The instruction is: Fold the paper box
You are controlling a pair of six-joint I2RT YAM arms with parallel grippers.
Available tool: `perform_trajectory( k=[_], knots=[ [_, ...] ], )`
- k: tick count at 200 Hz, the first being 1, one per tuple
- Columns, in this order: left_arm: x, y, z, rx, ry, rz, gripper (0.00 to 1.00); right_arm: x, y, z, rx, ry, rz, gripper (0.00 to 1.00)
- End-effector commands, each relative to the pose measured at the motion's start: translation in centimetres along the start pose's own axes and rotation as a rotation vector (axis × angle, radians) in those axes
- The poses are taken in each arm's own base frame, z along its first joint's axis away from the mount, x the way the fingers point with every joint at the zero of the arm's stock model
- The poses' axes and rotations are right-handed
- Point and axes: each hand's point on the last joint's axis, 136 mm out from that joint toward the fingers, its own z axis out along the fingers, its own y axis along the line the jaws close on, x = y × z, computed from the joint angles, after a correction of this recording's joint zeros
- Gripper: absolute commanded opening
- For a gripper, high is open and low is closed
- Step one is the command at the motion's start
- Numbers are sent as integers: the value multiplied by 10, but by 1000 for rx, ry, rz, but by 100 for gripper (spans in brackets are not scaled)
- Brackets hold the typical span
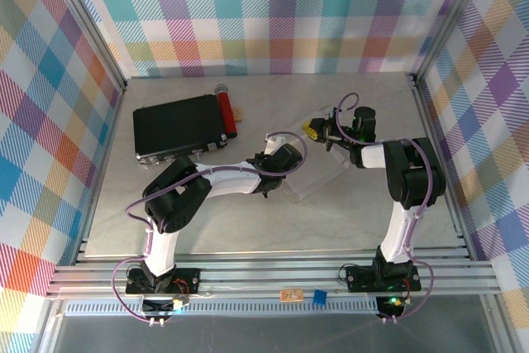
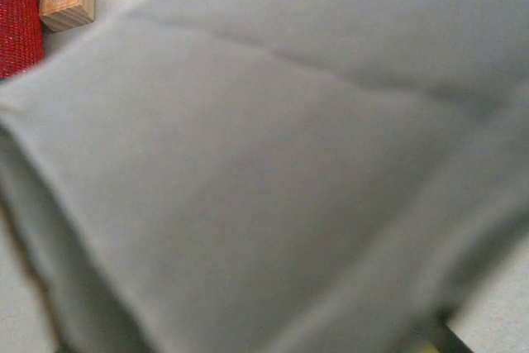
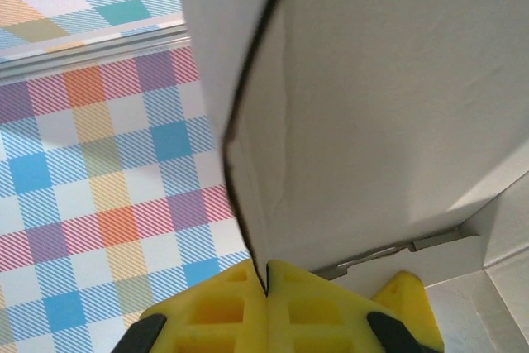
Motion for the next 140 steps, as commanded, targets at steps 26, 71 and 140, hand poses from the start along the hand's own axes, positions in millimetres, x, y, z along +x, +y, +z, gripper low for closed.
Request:
perform_trajectory(
  k=[26, 71, 140],
  knots=[
    [1, -8, 7, 2, -12, 27, 15, 12, -1, -7, 19, 32, 3, 0],
    [-1, -15, 11, 18, -13, 21, 0, 14, -2, -8, 39, 32, 11, 0],
    [-18, -3, 16, -104, 23, -21, 0, 18, -15, -15, 151, -40, 120, 0]
  ],
)
